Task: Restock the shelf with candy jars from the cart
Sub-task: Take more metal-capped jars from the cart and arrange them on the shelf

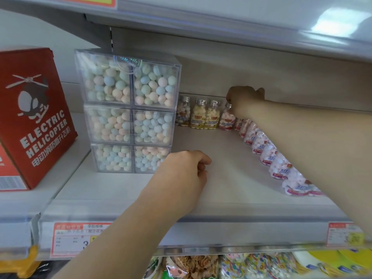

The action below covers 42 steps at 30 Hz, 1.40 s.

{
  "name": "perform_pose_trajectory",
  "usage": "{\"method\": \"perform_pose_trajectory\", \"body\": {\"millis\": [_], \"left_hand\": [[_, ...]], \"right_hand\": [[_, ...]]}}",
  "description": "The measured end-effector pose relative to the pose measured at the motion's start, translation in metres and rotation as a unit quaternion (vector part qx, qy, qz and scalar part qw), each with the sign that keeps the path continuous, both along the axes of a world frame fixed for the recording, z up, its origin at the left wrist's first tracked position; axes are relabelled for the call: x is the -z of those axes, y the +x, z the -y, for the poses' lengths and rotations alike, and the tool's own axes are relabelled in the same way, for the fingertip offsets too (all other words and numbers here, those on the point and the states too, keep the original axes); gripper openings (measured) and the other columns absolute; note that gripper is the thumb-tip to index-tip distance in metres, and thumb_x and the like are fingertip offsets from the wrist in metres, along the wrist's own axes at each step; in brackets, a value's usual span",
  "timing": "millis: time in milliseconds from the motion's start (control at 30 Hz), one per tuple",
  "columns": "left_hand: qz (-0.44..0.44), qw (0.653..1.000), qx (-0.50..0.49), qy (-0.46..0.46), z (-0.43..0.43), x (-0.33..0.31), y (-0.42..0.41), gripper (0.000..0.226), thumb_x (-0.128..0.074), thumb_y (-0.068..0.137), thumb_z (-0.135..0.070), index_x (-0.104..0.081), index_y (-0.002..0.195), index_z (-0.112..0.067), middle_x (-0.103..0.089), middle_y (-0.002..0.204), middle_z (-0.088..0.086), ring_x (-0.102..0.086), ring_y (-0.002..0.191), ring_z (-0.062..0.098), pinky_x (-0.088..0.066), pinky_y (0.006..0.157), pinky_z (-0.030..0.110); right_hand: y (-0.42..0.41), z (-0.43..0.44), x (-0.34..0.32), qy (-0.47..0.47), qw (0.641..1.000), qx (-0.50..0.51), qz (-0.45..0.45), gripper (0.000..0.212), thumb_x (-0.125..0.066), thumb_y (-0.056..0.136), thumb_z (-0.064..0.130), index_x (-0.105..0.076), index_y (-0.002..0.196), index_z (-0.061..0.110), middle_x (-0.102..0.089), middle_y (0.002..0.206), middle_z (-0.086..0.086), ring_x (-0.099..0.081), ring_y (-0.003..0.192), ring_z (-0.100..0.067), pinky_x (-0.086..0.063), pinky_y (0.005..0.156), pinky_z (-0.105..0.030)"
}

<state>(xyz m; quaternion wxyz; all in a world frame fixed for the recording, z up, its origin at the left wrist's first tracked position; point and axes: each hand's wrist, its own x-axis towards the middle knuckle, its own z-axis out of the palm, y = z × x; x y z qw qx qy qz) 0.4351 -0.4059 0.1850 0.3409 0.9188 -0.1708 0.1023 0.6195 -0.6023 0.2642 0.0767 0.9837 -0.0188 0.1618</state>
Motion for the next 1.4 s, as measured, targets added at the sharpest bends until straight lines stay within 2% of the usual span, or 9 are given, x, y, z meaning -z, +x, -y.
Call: {"method": "perform_pose_trajectory", "body": {"millis": [400,600,733,800,900,1033,1167,1300,1400], "left_hand": [[-0.002,1.0,-0.004,0.007,-0.001,-0.002,-0.001,0.033,-0.054,0.099,-0.019,-0.063,0.127,-0.031,-0.065,0.114,-0.014,-0.052,0.088,-0.002,-0.034,0.067,-0.005],[0.001,1.0,-0.007,0.012,0.001,-0.001,-0.001,0.033,-0.053,0.099,-0.017,-0.063,0.128,-0.029,-0.065,0.116,-0.012,-0.052,0.09,-0.002,-0.034,0.066,-0.005],[0.009,1.0,-0.018,0.016,0.003,-0.001,-0.004,0.033,-0.051,0.1,-0.013,-0.065,0.126,-0.025,-0.068,0.118,-0.007,-0.061,0.101,0.008,-0.036,0.078,0.005],[0.053,0.998,-0.022,-0.003,0.002,-0.003,-0.008,0.032,-0.05,0.098,-0.006,-0.068,0.121,-0.019,-0.067,0.116,0.0,-0.063,0.102,0.017,-0.047,0.086,0.02],[0.176,0.984,0.006,0.002,0.002,-0.013,-0.031,0.03,-0.048,0.091,0.001,-0.07,0.108,-0.01,-0.064,0.103,0.008,-0.064,0.084,0.033,-0.056,0.067,0.047],[0.22,0.974,0.026,-0.039,-0.016,-0.017,-0.086,0.028,-0.049,0.092,-0.005,-0.07,0.107,-0.015,-0.066,0.105,-0.001,-0.063,0.087,0.023,-0.054,0.065,0.044],[0.132,0.984,0.07,-0.096,-0.046,0.05,-0.152,0.023,-0.052,0.092,-0.009,-0.069,0.105,-0.017,-0.066,0.101,-0.006,-0.063,0.084,0.015,-0.054,0.068,0.04],[-0.027,0.996,0.014,-0.09,-0.066,0.165,-0.202,0.023,-0.051,0.093,-0.017,-0.069,0.104,-0.025,-0.064,0.101,-0.015,-0.06,0.082,0.005,-0.055,0.067,0.037],[-0.157,0.98,-0.075,-0.093,-0.081,0.252,-0.224,0.022,-0.057,0.094,-0.011,-0.071,0.104,-0.026,-0.065,0.1,-0.017,-0.062,0.083,0.005,-0.054,0.074,0.032]], "right_hand": [[0.007,0.006,0.01,-0.027,0.998,0.008,0.054,0.043,-0.051,0.085,-0.003,-0.059,0.124,0.014,-0.057,0.122,-0.011,-0.052,0.116,-0.032,-0.03,0.101,-0.043],[-0.026,-0.003,0.005,-0.034,0.998,0.004,0.051,0.046,-0.057,0.085,0.007,-0.054,0.13,0.018,-0.058,0.127,-0.009,-0.046,0.122,-0.032,-0.029,0.099,-0.041],[-0.088,-0.019,0.013,0.041,0.996,-0.058,0.059,0.039,-0.06,0.086,0.012,-0.063,0.124,0.024,-0.063,0.124,-0.006,-0.051,0.121,-0.032,-0.035,0.099,-0.039],[-0.128,-0.028,0.02,0.097,0.987,-0.117,0.048,0.032,-0.062,0.089,0.017,-0.067,0.119,0.025,-0.066,0.121,-0.004,-0.057,0.116,-0.03,-0.045,0.097,-0.037],[-0.196,-0.038,0.024,0.174,0.966,-0.186,0.035,0.027,-0.061,0.091,0.016,-0.069,0.114,0.027,-0.072,0.112,0.003,-0.064,0.104,-0.022,-0.051,0.089,-0.035],[-0.286,-0.046,0.041,0.254,0.941,-0.215,0.058,0.019,-0.06,0.093,0.014,-0.07,0.107,0.021,-0.071,0.092,0.006,-0.064,0.082,-0.015,-0.053,0.077,-0.036],[-0.359,-0.053,0.114,0.37,0.903,-0.218,-0.001,0.021,-0.068,0.089,0.009,-0.072,0.102,0.025,-0.067,0.085,0.019,-0.063,0.082,0.001,-0.047,0.073,-0.011],[-0.4,-0.058,0.242,0.407,0.881,-0.176,-0.165,0.013,-0.065,0.088,0.023,-0.07,0.096,0.031,-0.067,0.081,0.017,-0.064,0.078,-0.003,-0.052,0.07,-0.025],[-0.414,-0.059,0.338,0.393,0.867,-0.134,-0.275,0.017,-0.054,0.084,0.033,-0.069,0.093,0.036,-0.064,0.076,0.019,-0.062,0.075,-0.001,-0.05,0.069,-0.025]]}}
